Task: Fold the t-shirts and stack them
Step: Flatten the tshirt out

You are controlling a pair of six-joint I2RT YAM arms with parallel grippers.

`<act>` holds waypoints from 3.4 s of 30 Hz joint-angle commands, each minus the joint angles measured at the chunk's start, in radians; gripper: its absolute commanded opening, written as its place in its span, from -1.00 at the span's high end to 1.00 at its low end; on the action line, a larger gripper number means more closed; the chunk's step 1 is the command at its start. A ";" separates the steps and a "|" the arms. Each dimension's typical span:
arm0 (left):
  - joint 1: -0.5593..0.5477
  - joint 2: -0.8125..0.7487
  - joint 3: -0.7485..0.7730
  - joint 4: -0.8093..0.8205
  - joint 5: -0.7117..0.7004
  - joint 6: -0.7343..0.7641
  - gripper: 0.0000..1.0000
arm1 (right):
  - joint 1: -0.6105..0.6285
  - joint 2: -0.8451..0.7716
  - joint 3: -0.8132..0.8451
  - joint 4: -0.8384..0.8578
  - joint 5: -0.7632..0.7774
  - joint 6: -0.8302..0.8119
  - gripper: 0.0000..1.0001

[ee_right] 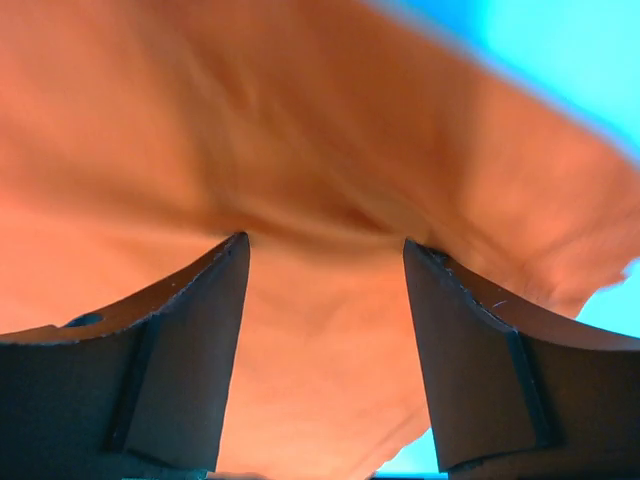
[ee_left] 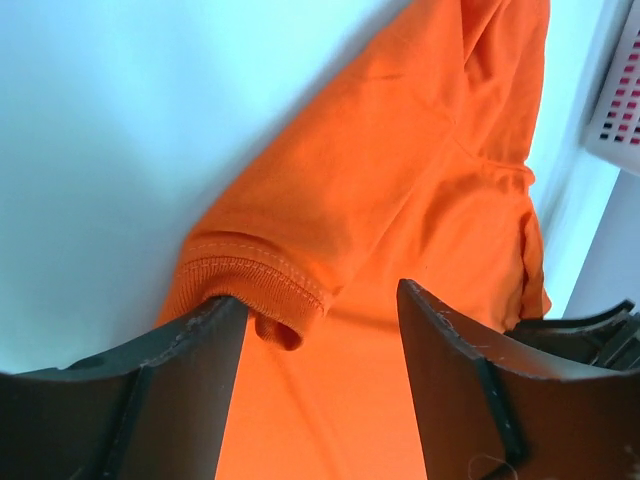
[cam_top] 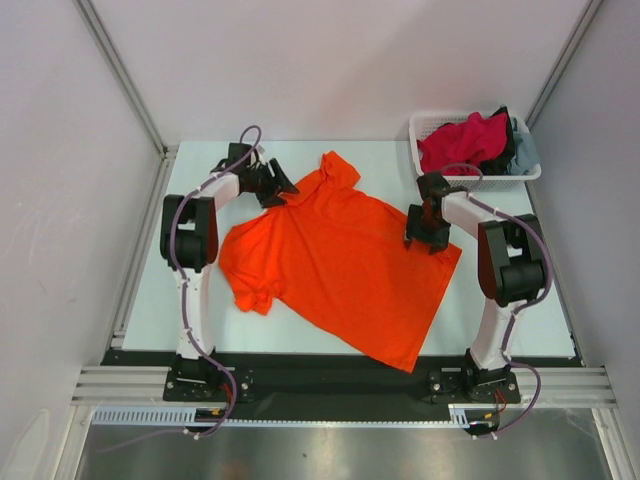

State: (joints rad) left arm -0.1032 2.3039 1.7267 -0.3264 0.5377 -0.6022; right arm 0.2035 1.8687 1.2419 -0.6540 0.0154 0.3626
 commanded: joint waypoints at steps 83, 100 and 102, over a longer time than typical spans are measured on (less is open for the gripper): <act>-0.428 -0.962 -0.918 -0.439 -0.829 -0.180 0.30 | 0.379 -0.833 -0.552 -0.157 -0.005 0.372 -0.53; -0.385 -1.176 -0.855 -0.471 -0.826 -0.081 0.99 | 0.361 -0.836 -0.648 -0.234 -0.089 0.535 -0.22; -0.385 -1.212 -0.859 -0.470 -0.806 -0.083 0.99 | 0.363 -0.852 -0.665 -0.240 -0.091 0.548 -0.15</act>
State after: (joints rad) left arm -0.4927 1.1442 0.8322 -0.7959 -0.2882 -0.7170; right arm 0.5671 1.0447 0.5949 -0.8494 -0.0616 0.8513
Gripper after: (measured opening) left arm 0.007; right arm 0.583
